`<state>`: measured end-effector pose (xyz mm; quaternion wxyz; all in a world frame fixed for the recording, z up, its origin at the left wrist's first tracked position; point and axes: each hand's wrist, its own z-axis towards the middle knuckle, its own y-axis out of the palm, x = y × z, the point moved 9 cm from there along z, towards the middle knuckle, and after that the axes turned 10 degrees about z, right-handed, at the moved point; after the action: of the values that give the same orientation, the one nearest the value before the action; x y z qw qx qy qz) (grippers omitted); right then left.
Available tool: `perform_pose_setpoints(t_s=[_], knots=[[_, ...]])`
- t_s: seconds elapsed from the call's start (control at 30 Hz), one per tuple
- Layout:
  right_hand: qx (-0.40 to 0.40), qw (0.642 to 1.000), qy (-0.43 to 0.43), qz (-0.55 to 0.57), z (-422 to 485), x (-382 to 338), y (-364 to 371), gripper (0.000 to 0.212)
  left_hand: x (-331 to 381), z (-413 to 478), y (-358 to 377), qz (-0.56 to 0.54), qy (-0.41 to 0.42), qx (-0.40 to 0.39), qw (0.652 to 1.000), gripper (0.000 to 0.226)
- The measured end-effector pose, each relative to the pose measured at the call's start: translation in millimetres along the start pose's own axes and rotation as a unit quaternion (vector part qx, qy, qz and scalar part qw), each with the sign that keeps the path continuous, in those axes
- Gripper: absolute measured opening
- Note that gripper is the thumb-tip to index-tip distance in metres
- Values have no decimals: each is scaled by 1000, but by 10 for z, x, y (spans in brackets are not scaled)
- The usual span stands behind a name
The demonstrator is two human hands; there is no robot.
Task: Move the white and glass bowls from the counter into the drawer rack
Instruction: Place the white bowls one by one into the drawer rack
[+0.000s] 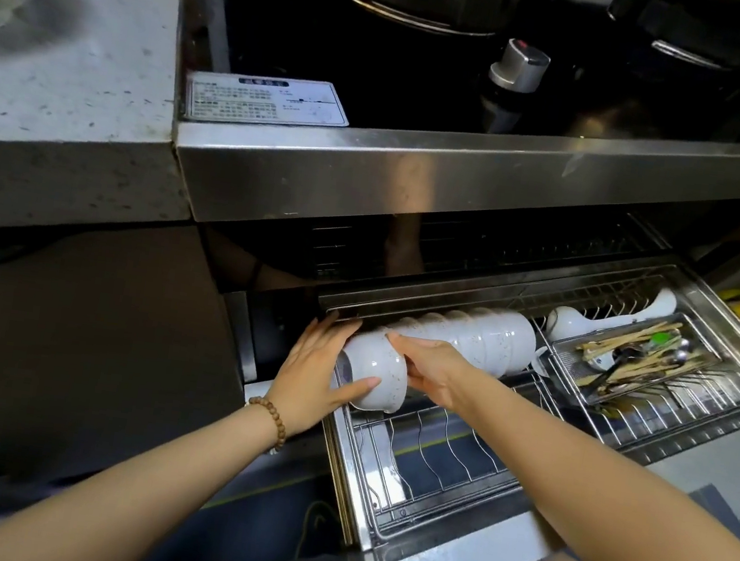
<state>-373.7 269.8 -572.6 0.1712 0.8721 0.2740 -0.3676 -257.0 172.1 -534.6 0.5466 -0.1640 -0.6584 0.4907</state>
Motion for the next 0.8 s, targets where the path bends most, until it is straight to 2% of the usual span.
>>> perform_pose_setpoints(t_s=[0.23,0.43,0.53,0.7,0.8], knots=[[-10,1000,-9,-6,15,33,14,34,24,-6,-4,18,23,10,1000,73],[-30,997,-41,-57,-26,-52,57,34,31,-16,-3,29,23,7,999,71],[-27,989,-70,-128,-41,-154,26,34,31,-6,33,62,26,-11,998,68],[-37,988,-96,-113,-67,-335,-48,26,33,14,111,136,35,-49,989,64],[-45,984,-98,-142,-95,-348,-86,26,47,19,105,150,34,-51,987,64]])
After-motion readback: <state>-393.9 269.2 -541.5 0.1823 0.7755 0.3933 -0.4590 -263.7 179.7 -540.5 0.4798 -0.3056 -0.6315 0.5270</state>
